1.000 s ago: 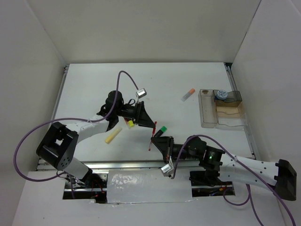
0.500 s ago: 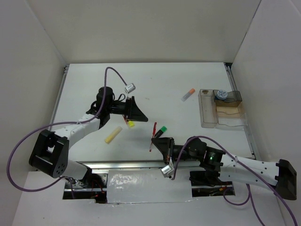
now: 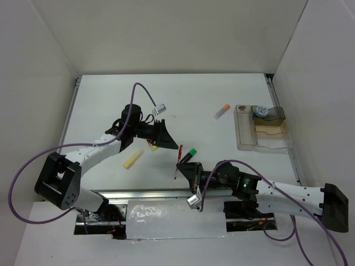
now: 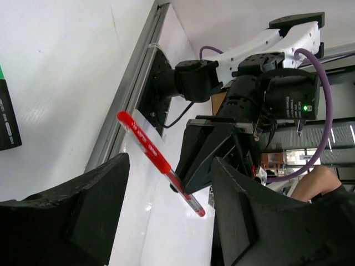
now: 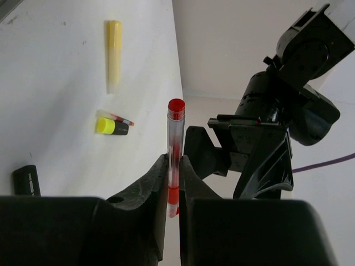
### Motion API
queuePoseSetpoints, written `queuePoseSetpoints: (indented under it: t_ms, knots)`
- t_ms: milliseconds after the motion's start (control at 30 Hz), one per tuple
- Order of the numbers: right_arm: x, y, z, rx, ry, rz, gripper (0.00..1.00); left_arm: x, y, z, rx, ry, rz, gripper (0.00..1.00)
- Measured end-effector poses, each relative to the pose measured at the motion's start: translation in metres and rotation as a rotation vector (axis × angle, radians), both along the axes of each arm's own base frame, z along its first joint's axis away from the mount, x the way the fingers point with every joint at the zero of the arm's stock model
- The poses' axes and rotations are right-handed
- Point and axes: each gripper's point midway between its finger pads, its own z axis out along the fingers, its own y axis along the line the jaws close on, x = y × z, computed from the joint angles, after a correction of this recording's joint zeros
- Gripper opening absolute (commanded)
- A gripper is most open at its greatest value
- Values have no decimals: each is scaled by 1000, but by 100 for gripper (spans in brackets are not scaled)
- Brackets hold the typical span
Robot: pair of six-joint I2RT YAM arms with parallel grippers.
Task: Sort the stationery into containers
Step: Place the pen in the storage box.
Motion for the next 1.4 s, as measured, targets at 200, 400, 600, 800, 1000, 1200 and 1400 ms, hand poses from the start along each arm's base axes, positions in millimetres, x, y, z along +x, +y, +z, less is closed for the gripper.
queuePoseSetpoints:
  t_ms: [200, 400, 600, 800, 1000, 1200, 1400]
  knots:
    - [-4, 4, -3, -9, -7, 19, 0, 9, -3, -2, 18, 2, 14, 70]
    - [-7, 7, -3, -10, -11, 32, 0, 13, -3, -22, 75, 34, 39, 68]
    - [-6, 10, -1, 1, -21, 30, 0, 9, -6, -29, 93, 43, 28, 60]
    - [-3, 13, -3, -2, -32, 23, 6, -6, -21, -22, 53, 60, -59, 43]
    - [-2, 13, -3, 32, -56, 21, 27, -11, -26, -11, 22, 72, -113, 19]
    - [1, 13, 9, 115, -89, 3, 100, -3, -28, -5, 3, 56, -112, 0]
    - [0, -7, 31, 253, 17, -48, 100, 43, 3, 7, -35, 25, 32, 0]
